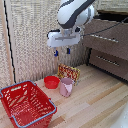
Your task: Compassionately, move the pinch receptors towards pink recepticle. Embrace the recepticle delicately and rise accordingly. Progress forward guided by applied tension and move towards the highest section of the storage unit. Place the recepticle delicately and shut the storage unit.
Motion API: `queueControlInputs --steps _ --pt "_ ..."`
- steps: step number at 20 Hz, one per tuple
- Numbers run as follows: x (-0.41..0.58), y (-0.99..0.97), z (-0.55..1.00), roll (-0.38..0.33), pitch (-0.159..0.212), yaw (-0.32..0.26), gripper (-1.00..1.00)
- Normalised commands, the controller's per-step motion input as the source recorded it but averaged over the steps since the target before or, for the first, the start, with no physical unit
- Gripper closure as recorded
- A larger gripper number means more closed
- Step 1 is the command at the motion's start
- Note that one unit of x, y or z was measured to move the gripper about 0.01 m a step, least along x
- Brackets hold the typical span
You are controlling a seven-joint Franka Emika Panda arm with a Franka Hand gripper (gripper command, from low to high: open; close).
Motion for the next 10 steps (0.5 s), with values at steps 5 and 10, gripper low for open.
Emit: queueControlInputs --steps 5,10 --pt "-0.41 -0.13 -0.18 0.0 0.027 -0.06 -1.0" --pt "-0.405 -0.13 -0.2 0.0 0.031 -0.049 -1.0"
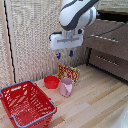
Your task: Compassionately, move the pinch receptors towards pink recepticle. Embrace the recepticle delicately and rise accordingly. Progress forward guided by applied tension and move towards the highest section of the storage unit. Place the recepticle delicately and shut the storage unit.
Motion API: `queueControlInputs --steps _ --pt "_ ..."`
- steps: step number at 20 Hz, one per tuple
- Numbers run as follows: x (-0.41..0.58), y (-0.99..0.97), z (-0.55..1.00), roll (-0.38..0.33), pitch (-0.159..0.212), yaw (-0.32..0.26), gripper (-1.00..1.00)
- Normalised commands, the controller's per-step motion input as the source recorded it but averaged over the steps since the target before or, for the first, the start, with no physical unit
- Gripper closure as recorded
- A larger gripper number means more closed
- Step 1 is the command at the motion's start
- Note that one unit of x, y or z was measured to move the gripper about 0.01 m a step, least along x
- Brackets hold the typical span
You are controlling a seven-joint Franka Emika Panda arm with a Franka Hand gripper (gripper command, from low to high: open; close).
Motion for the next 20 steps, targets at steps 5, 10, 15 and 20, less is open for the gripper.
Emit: queueControlInputs --steps 5,10,15,20 --pt "-0.262 -0.16 -0.26 0.0 0.007 -0.019 -1.0" --pt "-0.156 -0.18 -0.31 0.0 0.005 -0.01 -1.0" --pt "-0.033 -0.18 -0.39 -0.001 0.006 0.0 -1.0" --pt "-0.018 -0.15 -0.37 -0.005 0.006 0.004 -1.0"
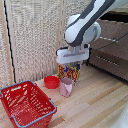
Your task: Compassionately, move the pinch receptors towards pink recepticle. Embrace the recepticle delicately and rise accordingly. Progress forward guided by applied tension and move towards the highest section of the storage unit. Place the recepticle delicately and shut the storage unit.
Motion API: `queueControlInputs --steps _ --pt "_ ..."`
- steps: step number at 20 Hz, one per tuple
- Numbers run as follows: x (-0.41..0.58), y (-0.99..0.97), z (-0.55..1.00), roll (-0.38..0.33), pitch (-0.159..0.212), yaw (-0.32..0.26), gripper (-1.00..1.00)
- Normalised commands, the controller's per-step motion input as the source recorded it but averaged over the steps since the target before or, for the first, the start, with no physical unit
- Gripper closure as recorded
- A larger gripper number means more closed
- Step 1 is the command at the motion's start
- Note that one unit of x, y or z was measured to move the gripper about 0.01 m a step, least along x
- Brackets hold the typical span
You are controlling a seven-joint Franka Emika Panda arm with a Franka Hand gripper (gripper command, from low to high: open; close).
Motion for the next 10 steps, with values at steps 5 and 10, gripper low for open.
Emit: queueControlInputs --steps 5,10 --pt "-0.103 -0.09 -0.33 -0.021 0.037 0.002 -1.0" --pt "-0.053 -0.09 -0.35 -0.029 0.039 0.014 -1.0"
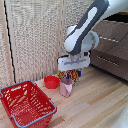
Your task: Compassionately, move the pinch receptors towards pink recepticle. Embrace the recepticle delicately and rise accordingly. Progress forward guided by applied tension and move towards the highest section of the storage unit. Place the recepticle delicately and shut the storage unit.
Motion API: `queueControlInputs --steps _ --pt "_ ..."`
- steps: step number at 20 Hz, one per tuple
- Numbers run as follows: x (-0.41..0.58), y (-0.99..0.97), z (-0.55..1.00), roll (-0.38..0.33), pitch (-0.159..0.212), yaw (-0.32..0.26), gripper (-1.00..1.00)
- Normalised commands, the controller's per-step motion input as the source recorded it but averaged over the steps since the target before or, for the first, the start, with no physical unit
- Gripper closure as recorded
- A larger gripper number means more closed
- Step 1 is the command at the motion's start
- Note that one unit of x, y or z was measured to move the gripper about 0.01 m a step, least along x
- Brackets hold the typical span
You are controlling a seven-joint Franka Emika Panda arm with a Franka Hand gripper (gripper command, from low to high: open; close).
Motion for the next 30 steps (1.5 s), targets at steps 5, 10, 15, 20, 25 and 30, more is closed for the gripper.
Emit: queueControlInputs --steps 5,10,15,20,25,30 --pt "-0.005 -0.05 -0.39 -0.049 0.014 0.026 -1.0" --pt "0.0 0.01 -0.36 -0.052 -0.002 0.029 -1.0" --pt "0.001 0.16 -0.18 -0.052 0.0 0.013 1.0" --pt "-0.022 0.13 -0.04 -0.04 0.001 0.009 1.0" --pt "-0.002 0.08 -0.01 -0.032 0.0 0.002 1.0" --pt "0.051 0.11 0.08 -0.019 -0.027 0.01 1.0"
